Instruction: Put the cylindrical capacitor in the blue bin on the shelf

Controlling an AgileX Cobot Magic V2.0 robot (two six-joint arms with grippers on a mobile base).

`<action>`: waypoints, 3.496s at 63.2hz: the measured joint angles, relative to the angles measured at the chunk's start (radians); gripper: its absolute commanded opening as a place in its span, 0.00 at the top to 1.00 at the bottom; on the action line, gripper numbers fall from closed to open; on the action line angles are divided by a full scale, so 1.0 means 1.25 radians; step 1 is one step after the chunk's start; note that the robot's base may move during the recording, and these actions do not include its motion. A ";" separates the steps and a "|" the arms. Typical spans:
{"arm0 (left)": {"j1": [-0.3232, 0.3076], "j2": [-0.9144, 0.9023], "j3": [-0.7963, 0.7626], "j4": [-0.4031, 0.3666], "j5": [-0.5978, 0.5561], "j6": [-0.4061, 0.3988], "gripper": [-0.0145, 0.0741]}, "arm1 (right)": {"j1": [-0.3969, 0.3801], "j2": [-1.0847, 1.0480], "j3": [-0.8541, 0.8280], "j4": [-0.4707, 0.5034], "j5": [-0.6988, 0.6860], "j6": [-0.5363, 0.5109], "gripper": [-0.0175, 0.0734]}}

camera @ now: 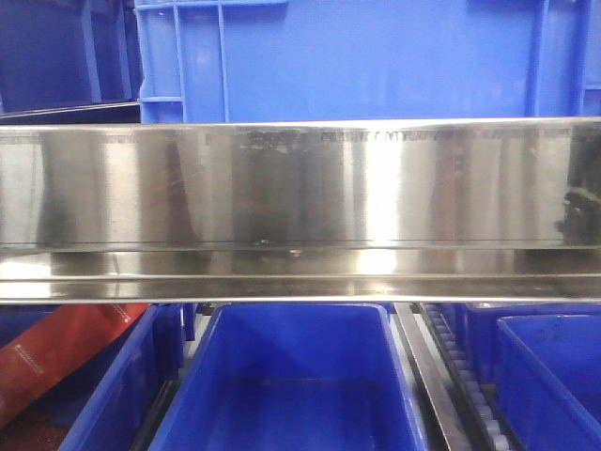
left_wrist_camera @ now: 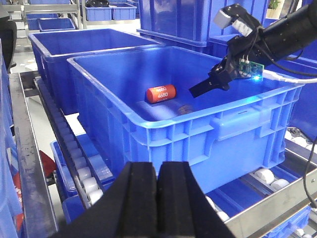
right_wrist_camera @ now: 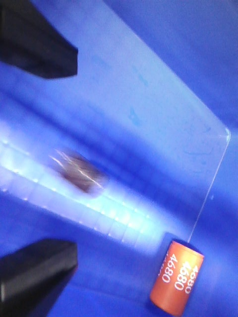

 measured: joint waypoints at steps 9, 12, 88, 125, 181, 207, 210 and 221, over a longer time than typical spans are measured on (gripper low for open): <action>0.000 0.000 0.000 0.028 0.004 -0.031 0.96 | 0.000 -0.063 0.000 0.000 0.000 0.000 0.66; 0.000 0.000 0.000 0.066 0.017 -0.064 0.96 | 0.000 -0.087 0.000 0.000 0.000 0.000 0.79; 0.000 -0.356 0.393 0.297 -0.048 -0.271 0.96 | 0.000 -1.145 0.945 -0.189 -0.208 0.152 0.98; 0.000 -0.358 0.399 0.296 -0.054 -0.271 0.96 | 0.000 -1.296 1.042 -0.191 -0.270 0.154 0.98; 0.368 -0.466 0.662 0.077 -0.376 -0.041 0.96 | 0.000 -1.297 1.042 -0.191 -0.271 0.155 0.98; 0.403 -0.473 0.768 0.065 -0.469 -0.032 0.96 | 0.000 -1.297 1.042 -0.191 -0.271 0.155 0.98; 0.403 -0.473 0.769 0.065 -0.469 -0.032 0.96 | 0.000 -1.297 1.042 -0.191 -0.271 0.155 0.98; 0.403 -0.473 0.770 0.065 -0.468 -0.032 0.96 | 0.000 -1.297 1.042 -0.191 -0.271 0.155 0.98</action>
